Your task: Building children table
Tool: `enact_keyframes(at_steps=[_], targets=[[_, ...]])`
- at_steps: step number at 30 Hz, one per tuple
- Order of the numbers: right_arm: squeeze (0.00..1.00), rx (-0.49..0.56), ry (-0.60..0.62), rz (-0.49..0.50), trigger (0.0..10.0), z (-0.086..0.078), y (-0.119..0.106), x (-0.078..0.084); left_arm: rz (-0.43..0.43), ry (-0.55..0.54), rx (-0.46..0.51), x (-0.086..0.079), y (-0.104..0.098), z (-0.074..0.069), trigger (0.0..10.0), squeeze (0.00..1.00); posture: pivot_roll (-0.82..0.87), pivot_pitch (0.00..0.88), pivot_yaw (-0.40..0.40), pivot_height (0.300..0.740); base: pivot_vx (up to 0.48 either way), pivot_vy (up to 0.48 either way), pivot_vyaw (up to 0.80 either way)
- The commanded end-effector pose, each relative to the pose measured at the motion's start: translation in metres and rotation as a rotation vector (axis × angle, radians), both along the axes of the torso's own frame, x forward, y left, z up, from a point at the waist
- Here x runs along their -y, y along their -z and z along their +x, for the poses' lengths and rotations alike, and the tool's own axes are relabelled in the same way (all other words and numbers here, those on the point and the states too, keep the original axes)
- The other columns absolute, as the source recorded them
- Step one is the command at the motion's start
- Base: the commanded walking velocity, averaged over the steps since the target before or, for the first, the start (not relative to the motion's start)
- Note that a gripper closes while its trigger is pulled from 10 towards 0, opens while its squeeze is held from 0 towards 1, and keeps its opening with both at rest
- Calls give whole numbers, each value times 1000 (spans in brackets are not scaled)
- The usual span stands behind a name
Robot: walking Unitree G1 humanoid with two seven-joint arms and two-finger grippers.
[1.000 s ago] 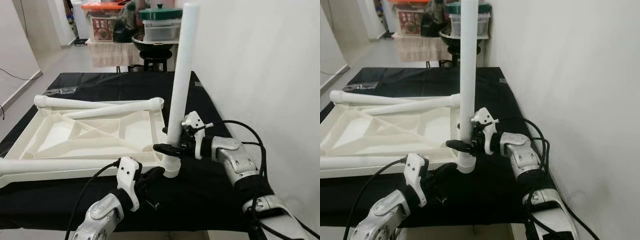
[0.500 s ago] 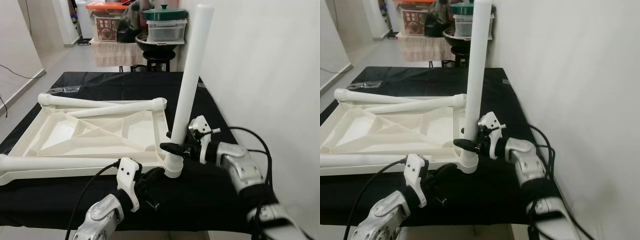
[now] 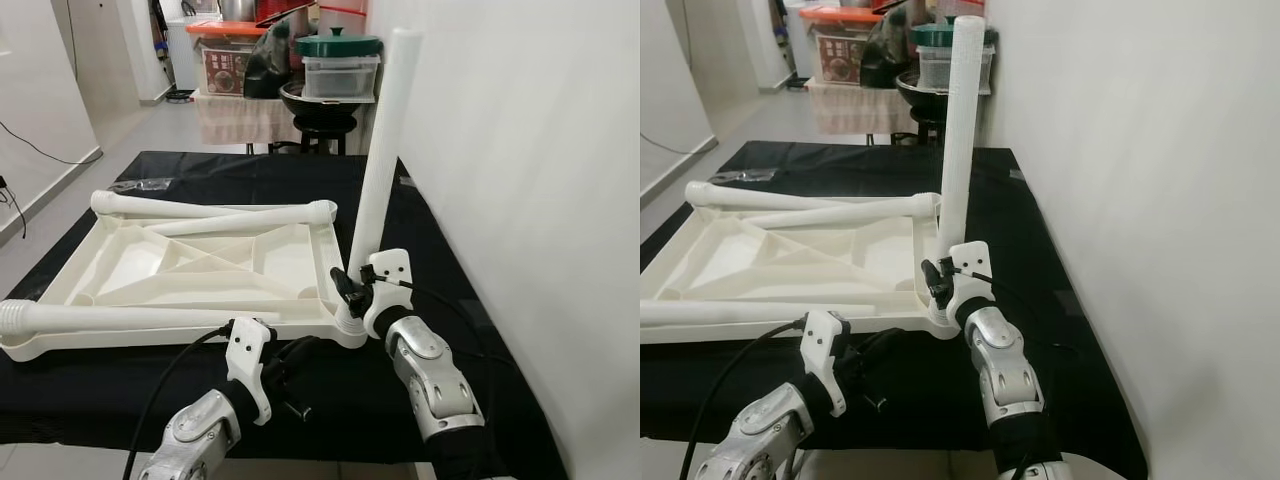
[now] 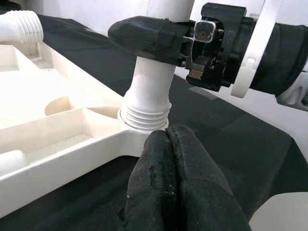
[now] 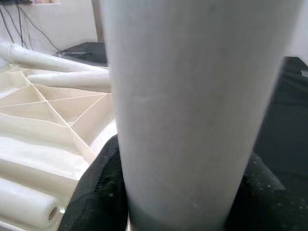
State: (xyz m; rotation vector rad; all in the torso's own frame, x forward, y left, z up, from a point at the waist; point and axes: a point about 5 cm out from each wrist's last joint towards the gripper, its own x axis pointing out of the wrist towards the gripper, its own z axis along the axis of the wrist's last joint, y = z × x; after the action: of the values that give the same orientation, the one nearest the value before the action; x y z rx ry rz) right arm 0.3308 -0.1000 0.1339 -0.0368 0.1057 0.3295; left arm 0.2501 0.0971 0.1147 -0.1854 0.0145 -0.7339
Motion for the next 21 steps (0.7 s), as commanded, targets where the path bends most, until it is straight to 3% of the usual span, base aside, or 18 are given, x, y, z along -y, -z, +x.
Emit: enact_keyframes(at_steps=[1,2,3,5,6,7,9,10,13,19,20,21], targets=[[875,-133,12,20,10000,-6,23,4,9,-7,3,0,1,2,10000,0,51,0,-47,740,0,0,0],[1000,-132,-70,57,10000,-5,18,-1,7,-5,1,0,1,2,10000,0,49,0,-44,740,0,0,0],[1000,-132,-70,57,10000,-5,18,-1,7,-5,1,0,1,2,10000,0,49,0,-44,740,0,0,0],[1000,-91,-222,81,10000,-4,6,-8,6,-1,0,0,1,3,10000,0,48,0,-38,740,0,0,0],[1000,-91,-222,81,10000,-4,6,-8,6,-1,0,0,1,3,10000,0,48,0,-38,740,0,0,0],[898,-21,-412,72,10000,-2,-9,-9,5,2,-1,1,1,4,10000,0,48,0,-36,740,0,0,0],[898,6,-484,62,10000,-1,-15,-8,4,3,-1,1,1,4,10000,0,48,0,-36,740,0,0,0],[0,24,-579,51,10000,-1,-21,-4,4,4,-1,1,1,5,10000,0,52,0,-37,740,0,0,0],[0,20,-760,-24,10000,8,-32,13,3,3,-1,1,1,6,10000,0,56,0,-44,740,0,0,0],[0,-36,-863,-43,10000,17,-37,27,3,1,0,2,1,7,10000,0,74,0,-60,740,0,0,0],[0,-45,-887,-31,78,19,-39,30,3,0,1,2,1,7,10000,0,79,0,-63,740,0,0,0],[0,-50,-904,-23,78,19,-40,32,2,-1,1,3,1,6,10000,0,80,0,-62,740,0,0,0]])
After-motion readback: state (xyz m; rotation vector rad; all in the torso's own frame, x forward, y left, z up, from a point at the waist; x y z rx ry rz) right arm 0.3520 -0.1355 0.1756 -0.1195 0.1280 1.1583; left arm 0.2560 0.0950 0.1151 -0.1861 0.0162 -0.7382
